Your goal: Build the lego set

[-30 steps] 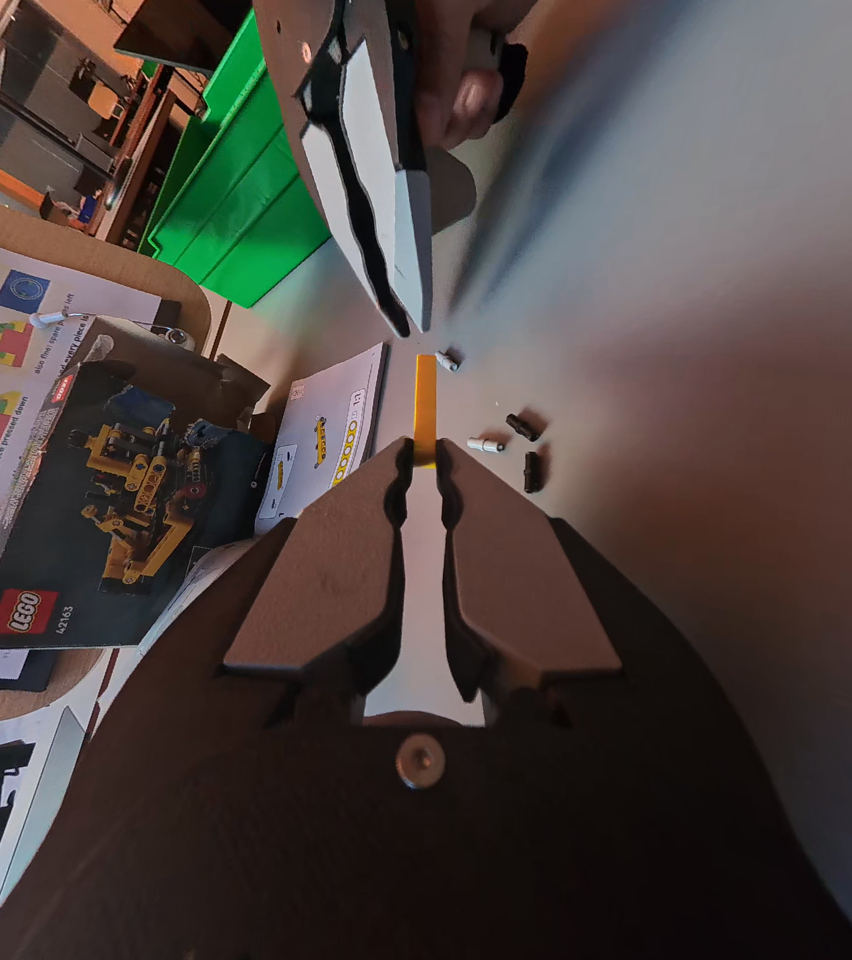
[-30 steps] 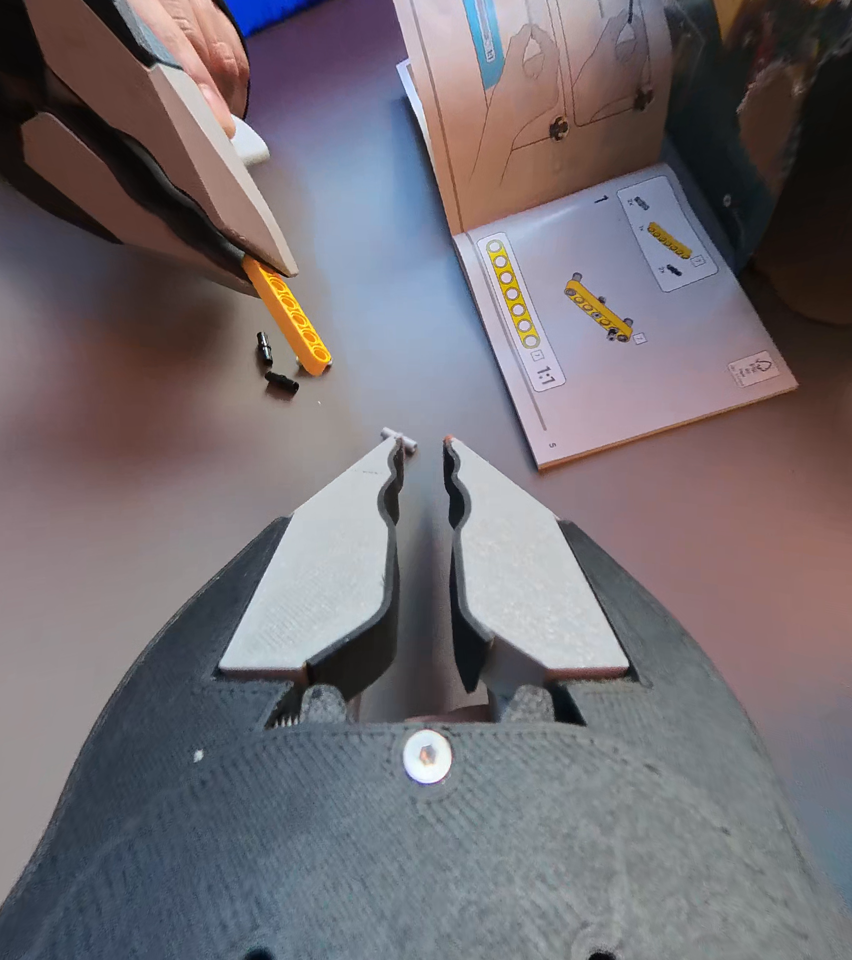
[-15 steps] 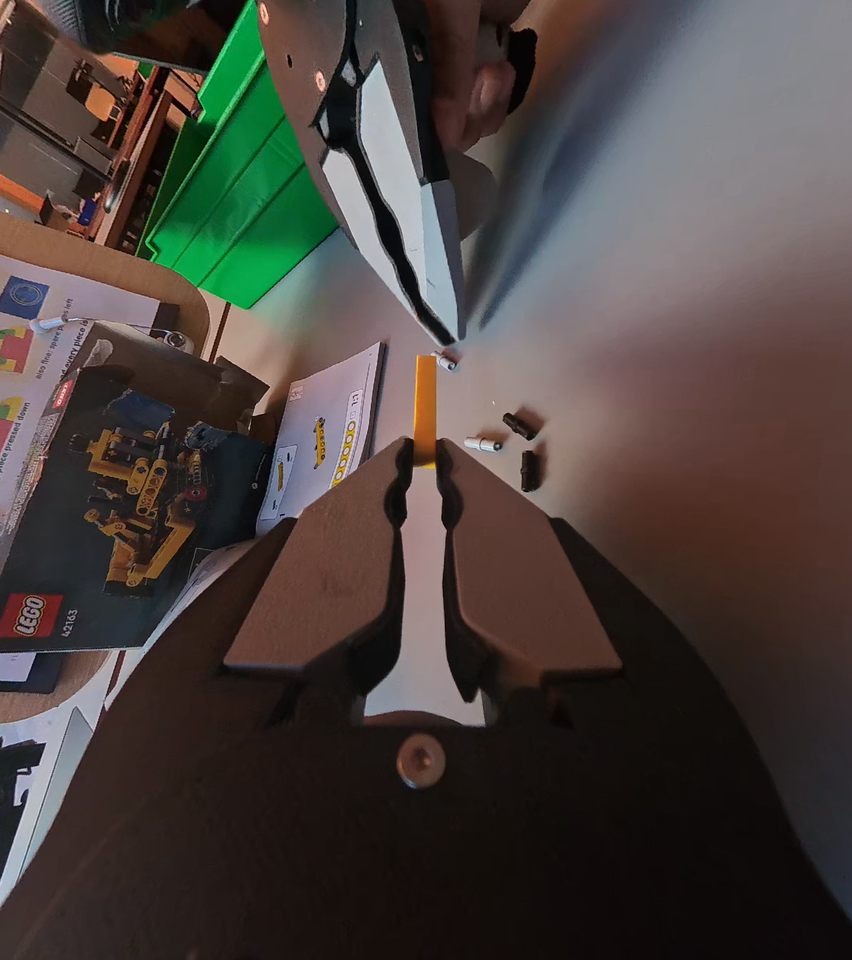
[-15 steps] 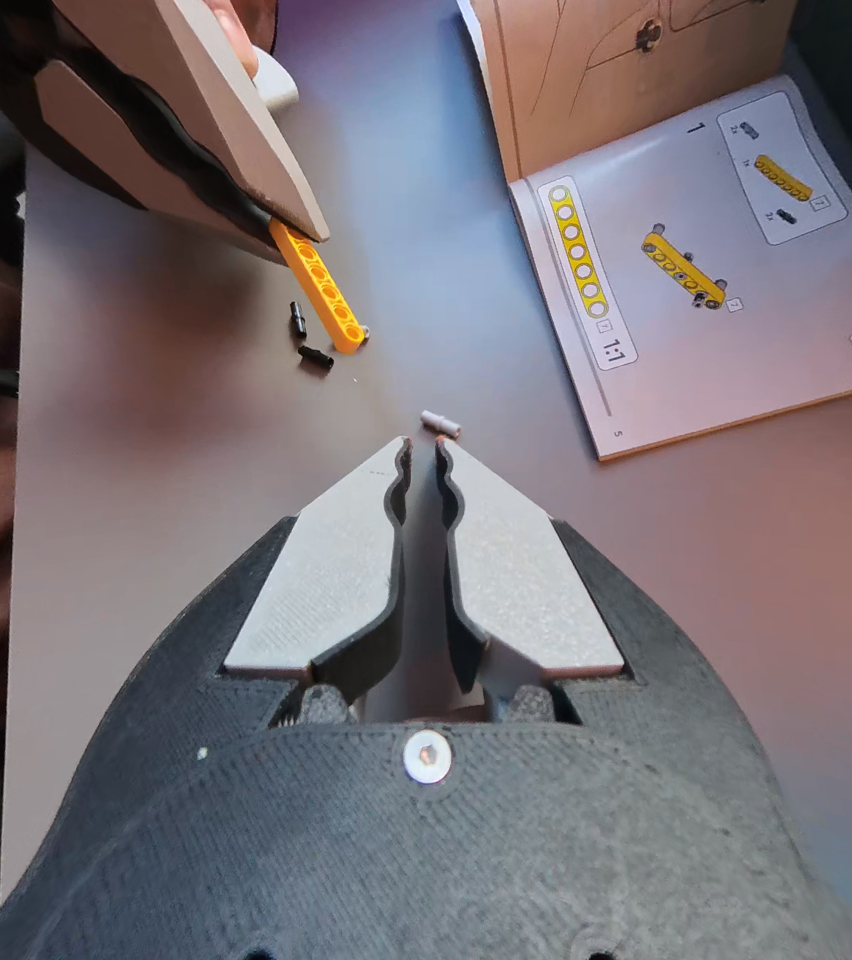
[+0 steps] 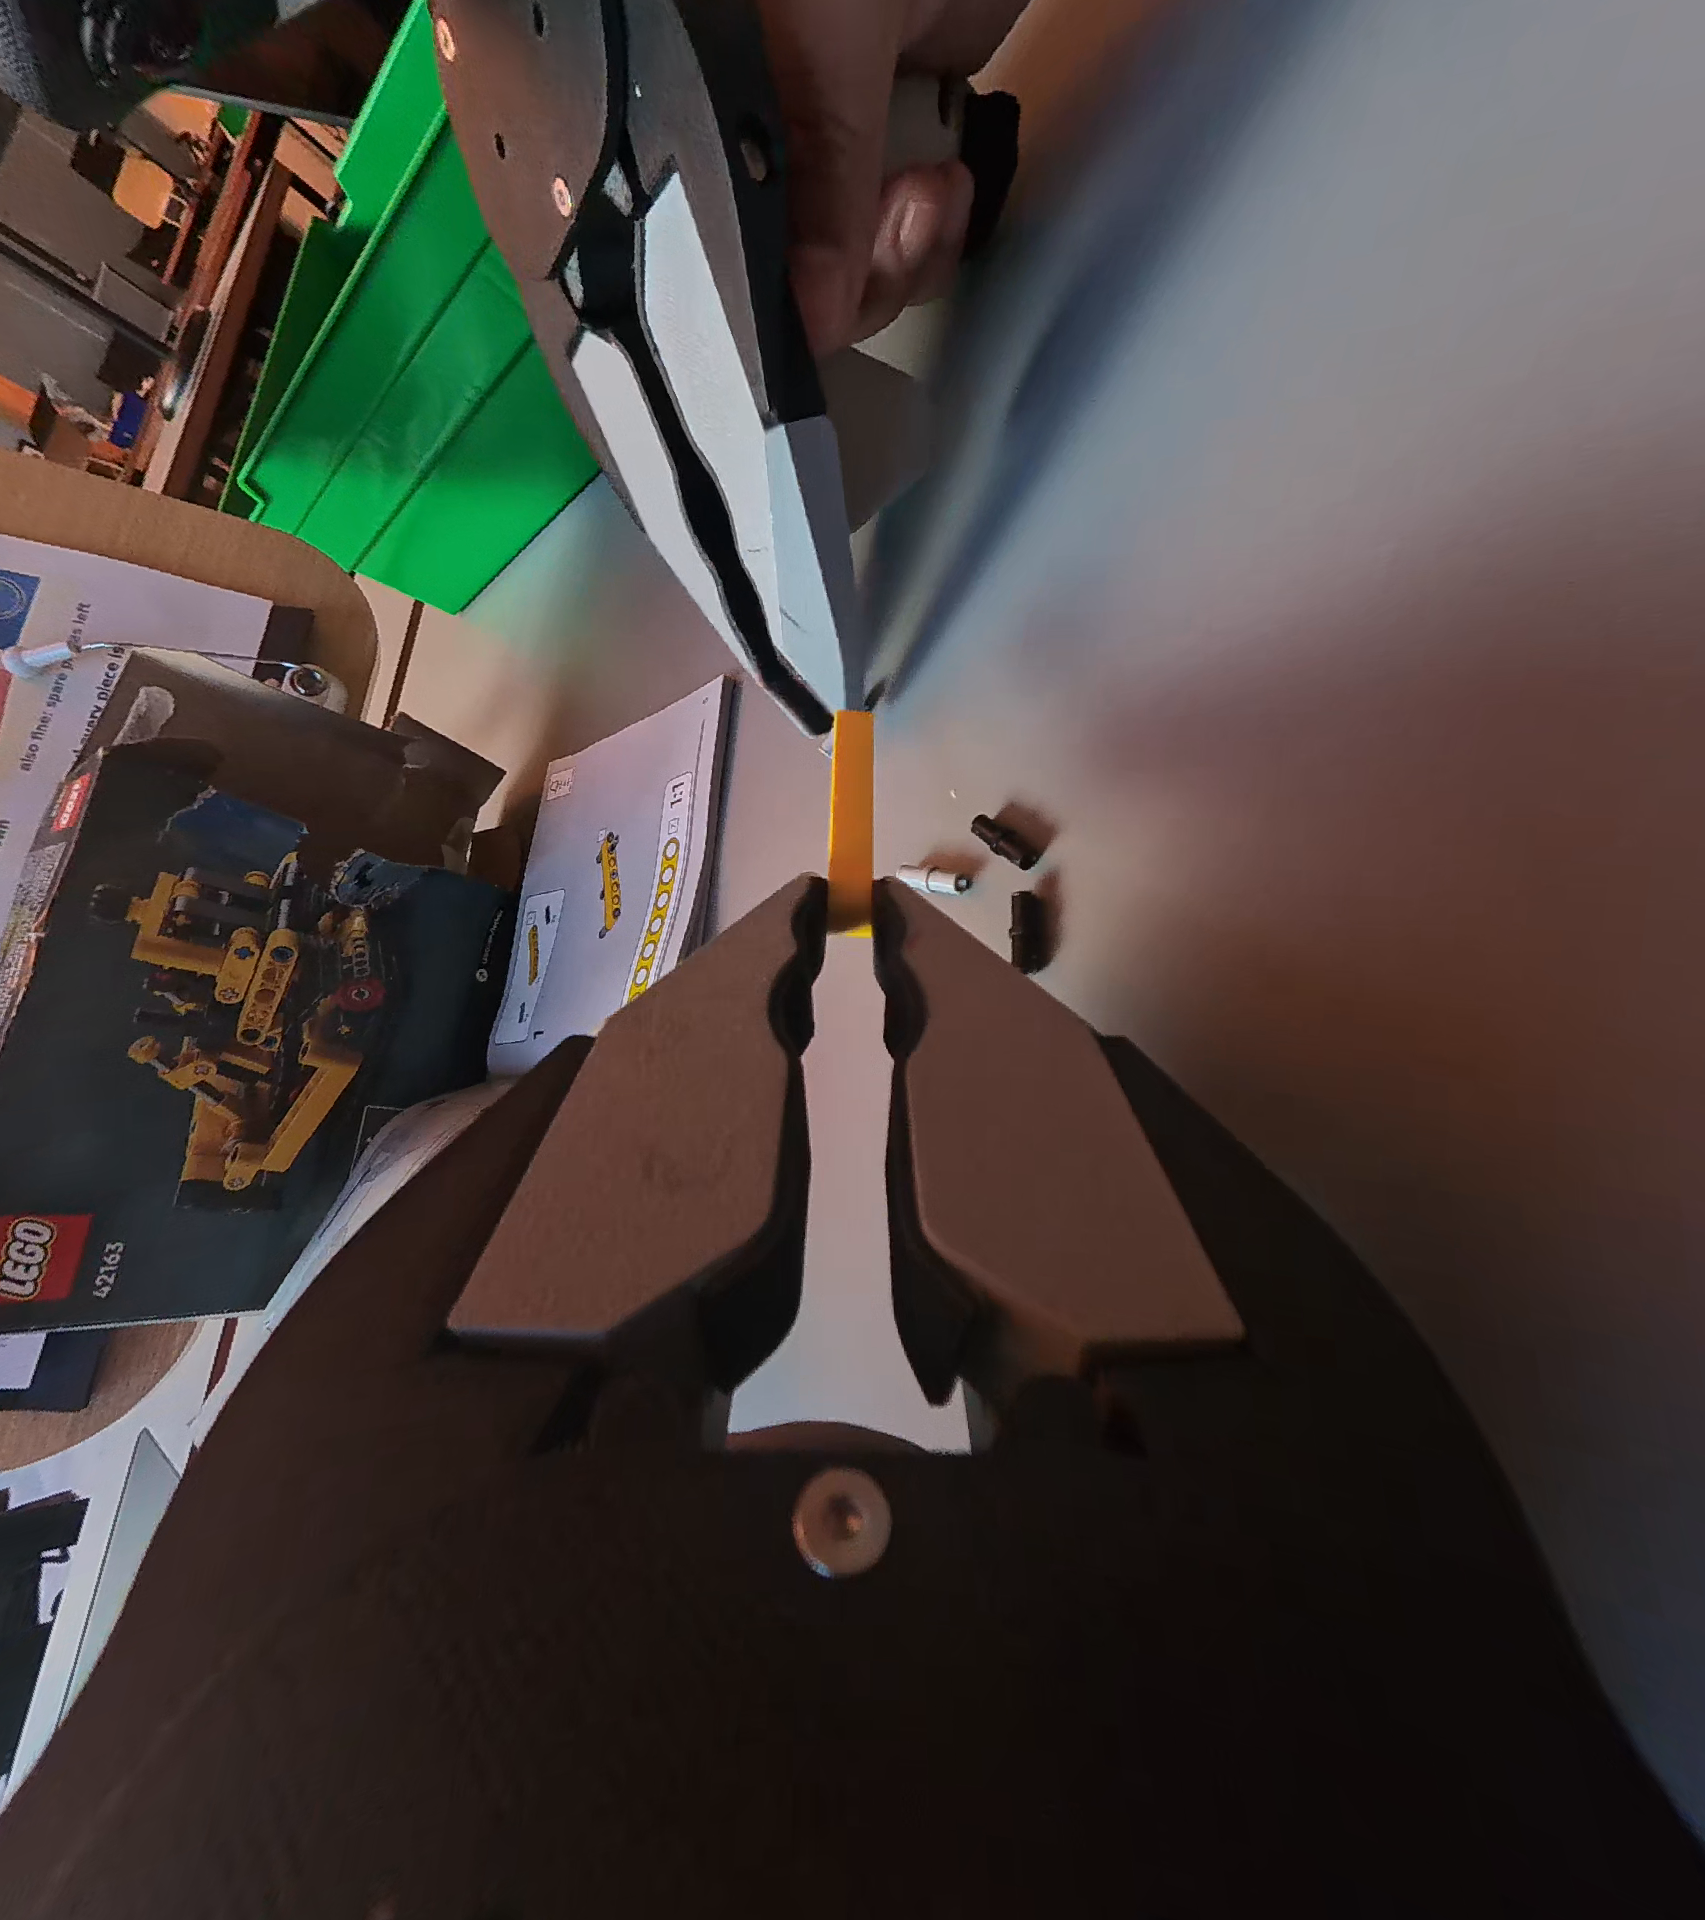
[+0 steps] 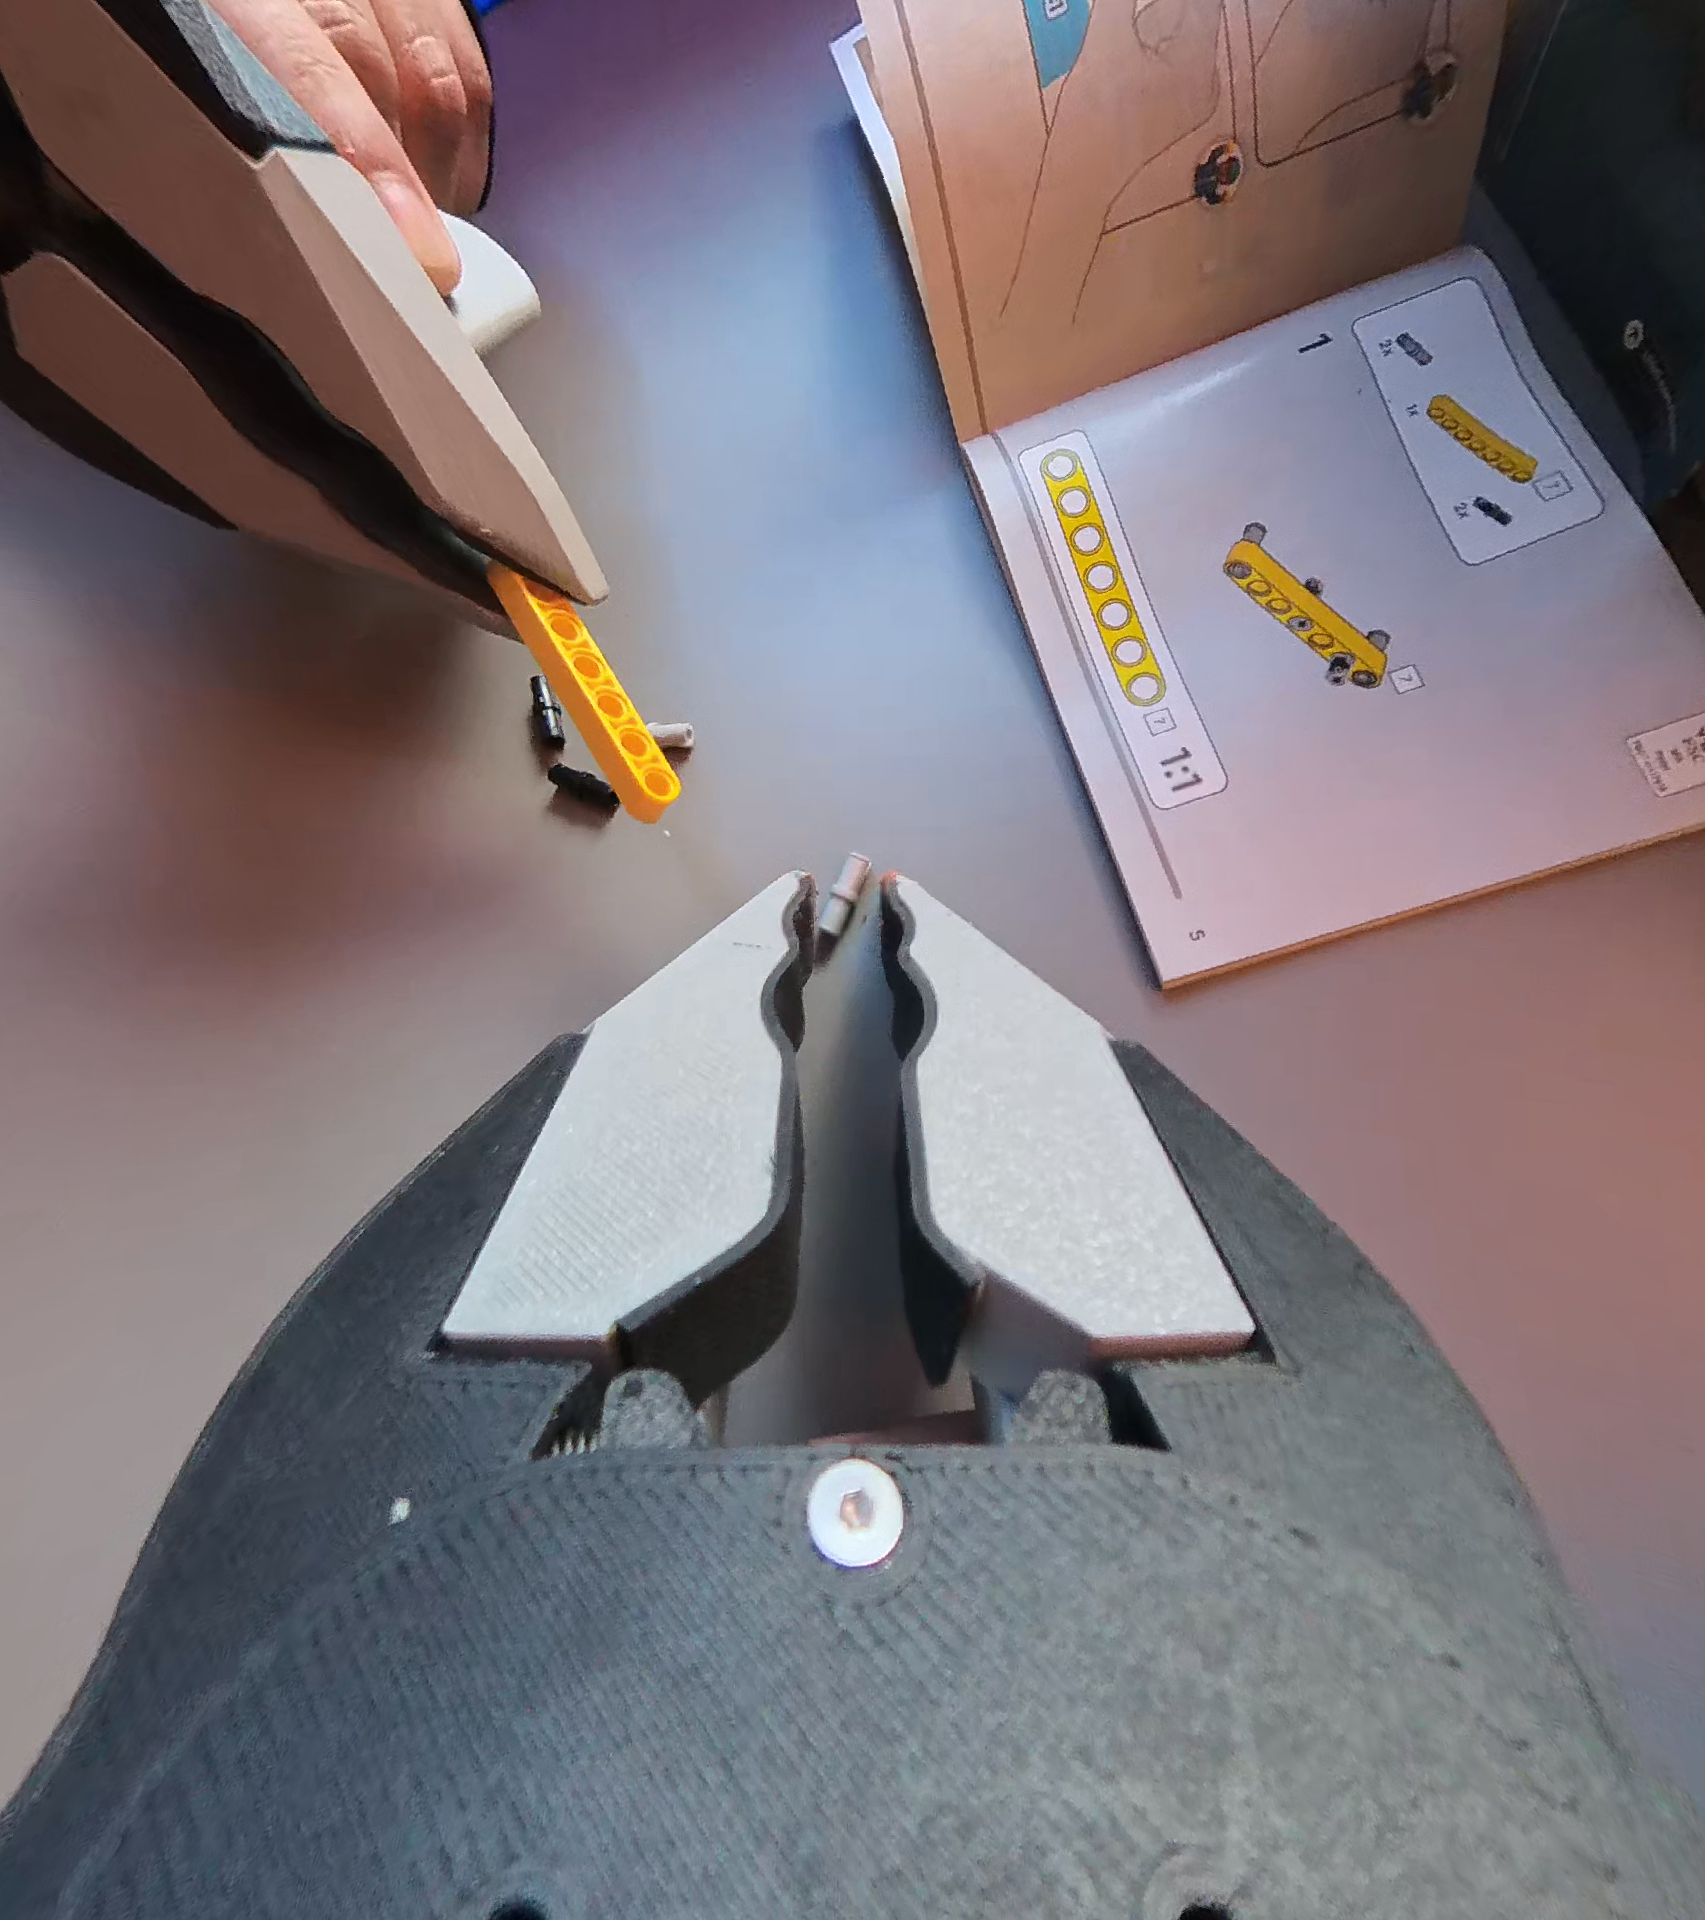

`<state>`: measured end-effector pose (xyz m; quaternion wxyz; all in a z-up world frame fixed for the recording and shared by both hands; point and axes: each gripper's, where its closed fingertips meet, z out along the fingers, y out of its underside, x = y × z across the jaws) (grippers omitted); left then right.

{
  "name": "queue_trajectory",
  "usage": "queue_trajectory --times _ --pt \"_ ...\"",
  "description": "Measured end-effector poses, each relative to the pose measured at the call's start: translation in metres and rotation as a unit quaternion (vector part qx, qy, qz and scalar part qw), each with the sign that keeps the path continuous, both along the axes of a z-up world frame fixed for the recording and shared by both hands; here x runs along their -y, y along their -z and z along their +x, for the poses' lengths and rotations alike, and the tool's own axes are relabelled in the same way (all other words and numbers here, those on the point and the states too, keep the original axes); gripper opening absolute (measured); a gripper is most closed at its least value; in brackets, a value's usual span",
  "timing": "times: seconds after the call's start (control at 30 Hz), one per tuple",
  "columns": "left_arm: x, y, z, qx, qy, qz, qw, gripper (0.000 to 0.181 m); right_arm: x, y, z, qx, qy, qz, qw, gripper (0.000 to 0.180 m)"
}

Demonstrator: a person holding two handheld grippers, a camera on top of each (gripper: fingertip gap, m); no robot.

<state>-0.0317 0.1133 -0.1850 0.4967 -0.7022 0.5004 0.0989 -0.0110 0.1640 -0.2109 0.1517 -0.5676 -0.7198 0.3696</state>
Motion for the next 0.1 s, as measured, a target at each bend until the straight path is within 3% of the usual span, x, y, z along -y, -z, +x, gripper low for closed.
queue_trajectory --times 0.03,0.1 --pt "0.0001 0.0000 0.0002 0.001 0.000 0.000 1.000 0.006 -0.0011 -0.0002 -0.0013 -0.001 0.004 0.009 1.000 0.010" --pt "0.0000 0.0003 0.0002 0.001 0.000 -0.002 1.000 0.006 -0.0020 -0.0025 -0.0049 -0.007 0.013 0.019 1.000 0.009"
